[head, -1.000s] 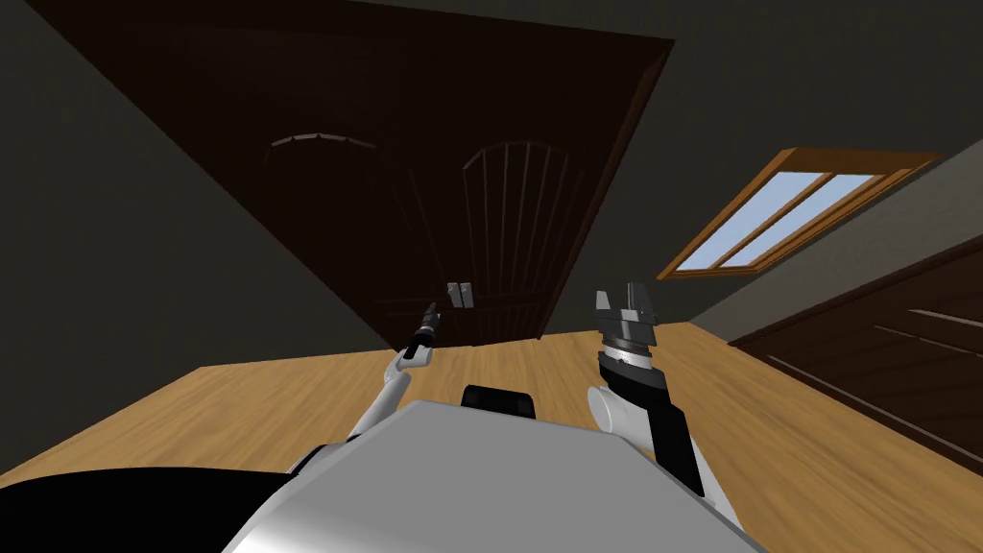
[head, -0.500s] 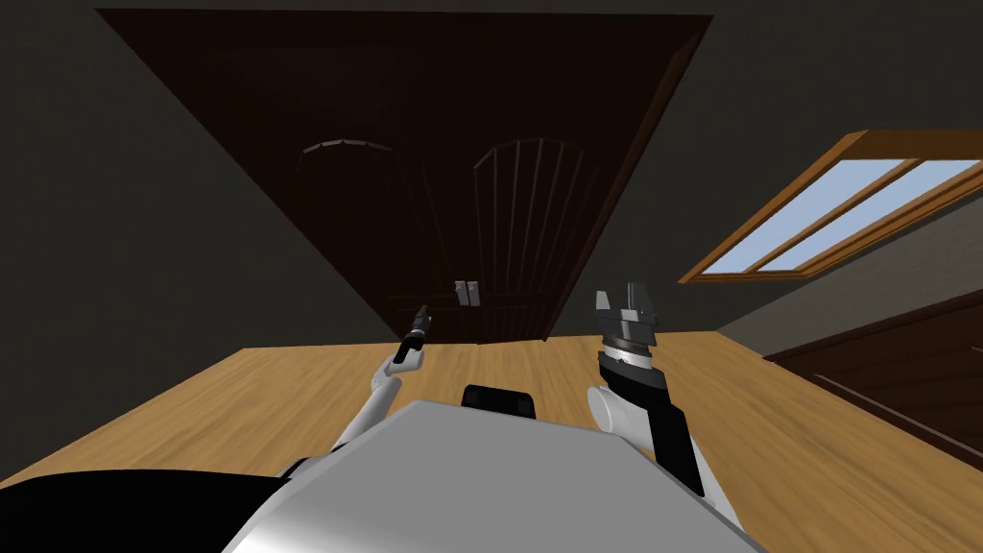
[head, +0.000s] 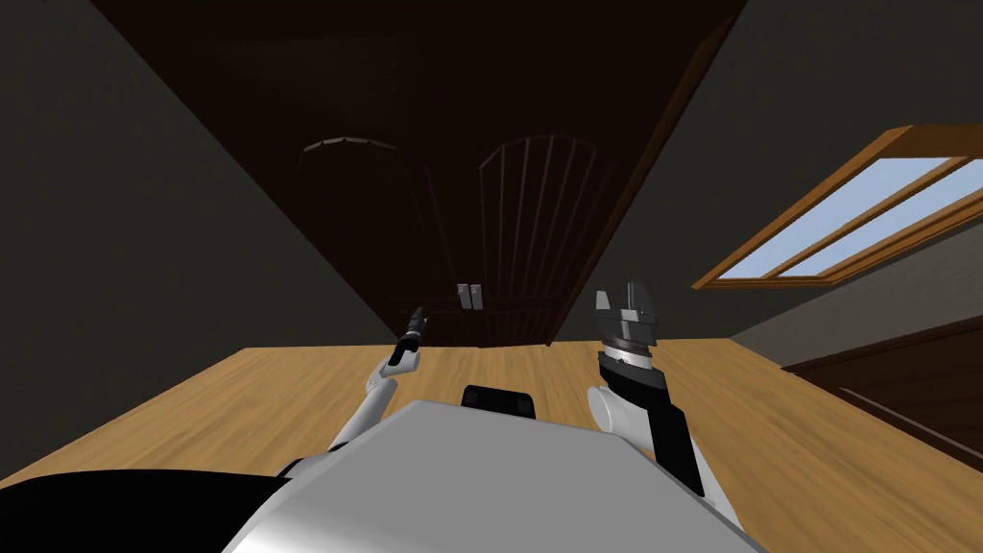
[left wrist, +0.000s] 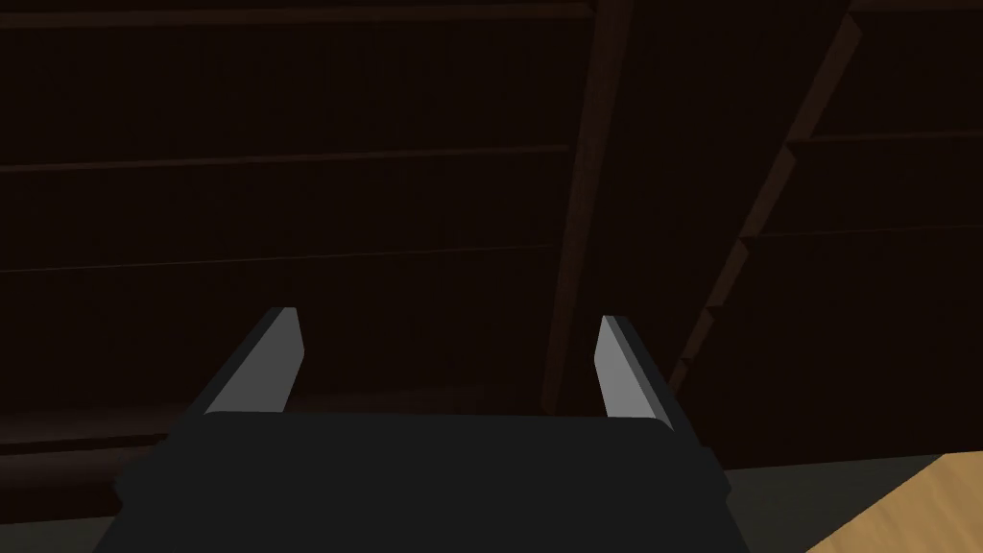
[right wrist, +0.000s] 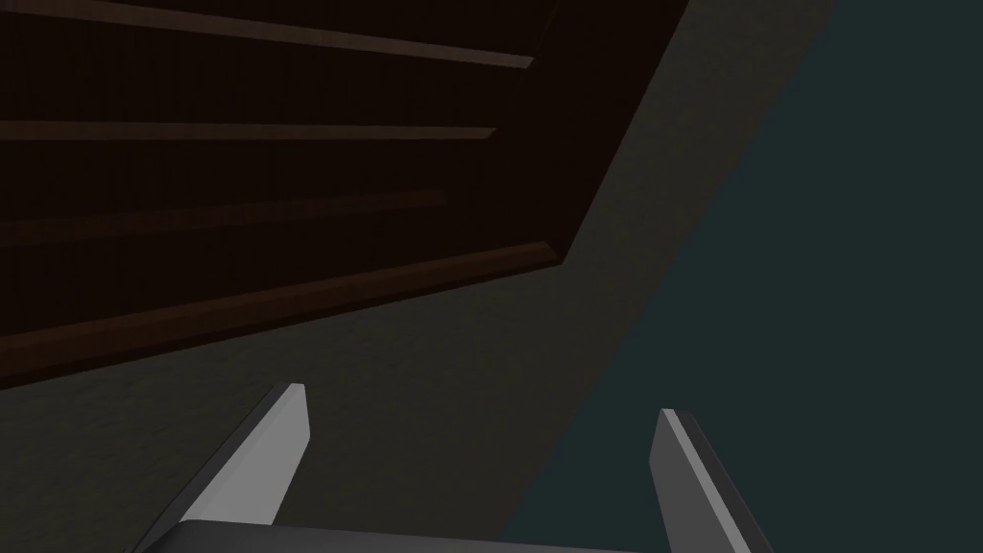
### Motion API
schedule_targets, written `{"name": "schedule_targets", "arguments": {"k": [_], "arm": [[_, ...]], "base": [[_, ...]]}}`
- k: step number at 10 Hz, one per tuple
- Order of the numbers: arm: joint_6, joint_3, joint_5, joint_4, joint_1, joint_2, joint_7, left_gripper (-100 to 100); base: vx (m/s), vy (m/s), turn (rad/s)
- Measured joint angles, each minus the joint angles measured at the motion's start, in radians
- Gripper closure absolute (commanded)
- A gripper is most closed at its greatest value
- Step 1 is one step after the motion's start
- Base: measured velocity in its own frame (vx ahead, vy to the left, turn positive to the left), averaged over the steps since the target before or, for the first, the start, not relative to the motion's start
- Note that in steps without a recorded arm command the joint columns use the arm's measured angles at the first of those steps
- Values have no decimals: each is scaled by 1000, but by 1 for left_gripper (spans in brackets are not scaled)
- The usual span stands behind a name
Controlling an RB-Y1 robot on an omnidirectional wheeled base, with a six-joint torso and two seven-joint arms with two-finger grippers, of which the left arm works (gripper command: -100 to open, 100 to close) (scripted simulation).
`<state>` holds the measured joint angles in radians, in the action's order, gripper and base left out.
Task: Pull the door open
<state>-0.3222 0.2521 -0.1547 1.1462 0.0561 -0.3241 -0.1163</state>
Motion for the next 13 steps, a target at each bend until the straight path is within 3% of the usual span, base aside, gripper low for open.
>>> {"name": "schedule_targets", "arguments": {"k": [4,6,7,12,13], "arm": [[-9,-27,6,4,-27,29,5,-100],[5,-52,11,36,-50,53,9,-100],[7,-54,11,38,-52,54,8,100],[5,-52,11,36,-50,52,9,100],[5,-52,11,36,-49,52,9,-100]], "base": [[224,-45,-136],[147,-78,-112],[-8,4,31],[-19,11,0],[-156,84,180]]}}
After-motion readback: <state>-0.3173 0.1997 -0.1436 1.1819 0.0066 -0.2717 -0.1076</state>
